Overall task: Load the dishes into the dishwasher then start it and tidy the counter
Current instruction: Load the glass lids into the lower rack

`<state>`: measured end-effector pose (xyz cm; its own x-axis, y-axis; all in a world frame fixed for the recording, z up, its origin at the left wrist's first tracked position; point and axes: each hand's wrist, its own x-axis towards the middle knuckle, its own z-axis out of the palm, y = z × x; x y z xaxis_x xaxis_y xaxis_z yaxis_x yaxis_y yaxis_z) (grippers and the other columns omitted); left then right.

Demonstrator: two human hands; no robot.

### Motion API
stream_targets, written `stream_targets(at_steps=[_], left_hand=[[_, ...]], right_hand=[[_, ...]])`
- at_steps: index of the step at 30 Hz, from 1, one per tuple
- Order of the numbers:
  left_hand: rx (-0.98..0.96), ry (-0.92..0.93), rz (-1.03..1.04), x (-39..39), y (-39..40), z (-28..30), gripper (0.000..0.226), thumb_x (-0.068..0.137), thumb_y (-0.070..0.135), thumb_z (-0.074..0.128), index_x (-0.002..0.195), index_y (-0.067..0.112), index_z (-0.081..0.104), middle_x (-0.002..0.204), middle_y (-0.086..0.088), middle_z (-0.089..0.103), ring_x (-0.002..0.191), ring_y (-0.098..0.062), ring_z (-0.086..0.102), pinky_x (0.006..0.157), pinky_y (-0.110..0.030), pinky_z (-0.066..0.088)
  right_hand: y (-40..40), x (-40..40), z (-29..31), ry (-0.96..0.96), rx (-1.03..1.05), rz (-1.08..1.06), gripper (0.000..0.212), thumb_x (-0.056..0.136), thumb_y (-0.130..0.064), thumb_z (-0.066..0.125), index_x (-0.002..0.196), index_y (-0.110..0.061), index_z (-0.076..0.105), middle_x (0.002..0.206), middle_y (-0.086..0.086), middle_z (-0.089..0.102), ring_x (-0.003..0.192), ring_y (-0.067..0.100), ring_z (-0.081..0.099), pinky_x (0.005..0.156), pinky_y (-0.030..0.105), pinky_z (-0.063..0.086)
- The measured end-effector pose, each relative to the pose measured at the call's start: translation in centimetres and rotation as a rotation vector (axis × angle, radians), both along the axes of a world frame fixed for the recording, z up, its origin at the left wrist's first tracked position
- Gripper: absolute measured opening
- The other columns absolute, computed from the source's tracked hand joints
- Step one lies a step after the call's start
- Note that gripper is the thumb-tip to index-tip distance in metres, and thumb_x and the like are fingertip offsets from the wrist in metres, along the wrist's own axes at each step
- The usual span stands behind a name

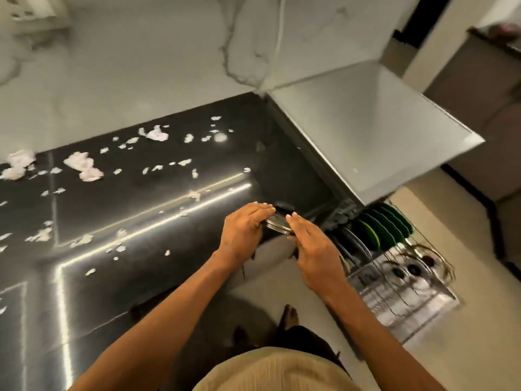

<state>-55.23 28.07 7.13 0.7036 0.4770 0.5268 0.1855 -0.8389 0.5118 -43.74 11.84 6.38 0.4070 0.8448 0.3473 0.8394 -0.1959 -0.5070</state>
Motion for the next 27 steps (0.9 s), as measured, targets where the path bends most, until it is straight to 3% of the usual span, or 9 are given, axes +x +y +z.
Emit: stream_targets(at_steps=[4,7,10,16,21,27], left_hand=[[-0.022,0.037,-0.185,5.6,-4.5,-0.7,0.035,0.082,0.007,0.048,0.1,0.009,0.078,0.104,-0.004,0.076,0.096,-0.019,0.072,0.089,-0.034,0.058],[-0.039,0.064,-0.328,10.5,-8.5,-1.9,0.039,0.076,0.001,0.049,0.101,0.009,0.077,0.105,-0.004,0.075,0.097,-0.02,0.072,0.082,-0.035,0.059],[-0.07,0.129,-0.445,14.4,-12.8,-2.7,0.043,0.072,0.0,0.046,0.102,0.007,0.076,0.105,-0.005,0.075,0.097,-0.021,0.072,0.082,-0.037,0.059],[-0.117,0.222,-0.6,21.8,-21.4,-6.1,0.04,0.076,-0.005,0.049,0.105,0.004,0.076,0.104,-0.008,0.075,0.097,-0.022,0.072,0.084,-0.039,0.06],[-0.132,0.342,-0.695,27.4,-27.5,-9.2,0.046,0.065,-0.011,0.054,0.102,0.003,0.077,0.101,-0.01,0.076,0.094,-0.027,0.073,0.08,-0.042,0.061],[-0.165,0.538,-0.705,32.2,-30.8,-12.3,0.039,0.076,-0.012,0.065,0.109,0.008,0.075,0.102,-0.008,0.076,0.092,-0.025,0.072,0.084,-0.042,0.059]], right_hand=[[-6.4,2.7,-0.9,0.016,-0.049,-0.157,0.048,0.096,0.0,0.059,0.143,-0.001,0.052,0.137,0.019,0.06,0.128,0.032,0.058,0.101,0.045,0.053],[-11.8,4.7,-1.5,0.036,-0.093,-0.299,0.044,0.101,-0.013,0.046,0.143,-0.002,0.05,0.136,0.019,0.06,0.125,0.032,0.06,0.097,0.043,0.056],[-16.4,6.3,-2.1,0.059,-0.128,-0.423,0.044,0.098,-0.005,0.056,0.142,-0.002,0.052,0.134,0.019,0.062,0.116,0.032,0.065,0.089,0.041,0.06],[-24.8,10.7,-4.0,0.139,-0.23,-0.561,0.052,0.09,0.005,0.066,0.14,-0.001,0.054,0.133,0.019,0.063,0.122,0.033,0.062,0.097,0.042,0.056],[-30.3,14.4,-6.2,0.21,-0.292,-0.675,0.06,0.076,0.01,0.076,0.133,-0.001,0.061,0.124,0.016,0.069,0.108,0.032,0.068,0.084,0.035,0.058],[-33.2,18.7,-8.8,0.317,-0.365,-0.78,0.064,0.066,0.016,0.071,0.126,-0.007,0.063,0.105,0.011,0.073,0.083,0.031,0.071,0.062,0.032,0.057]])
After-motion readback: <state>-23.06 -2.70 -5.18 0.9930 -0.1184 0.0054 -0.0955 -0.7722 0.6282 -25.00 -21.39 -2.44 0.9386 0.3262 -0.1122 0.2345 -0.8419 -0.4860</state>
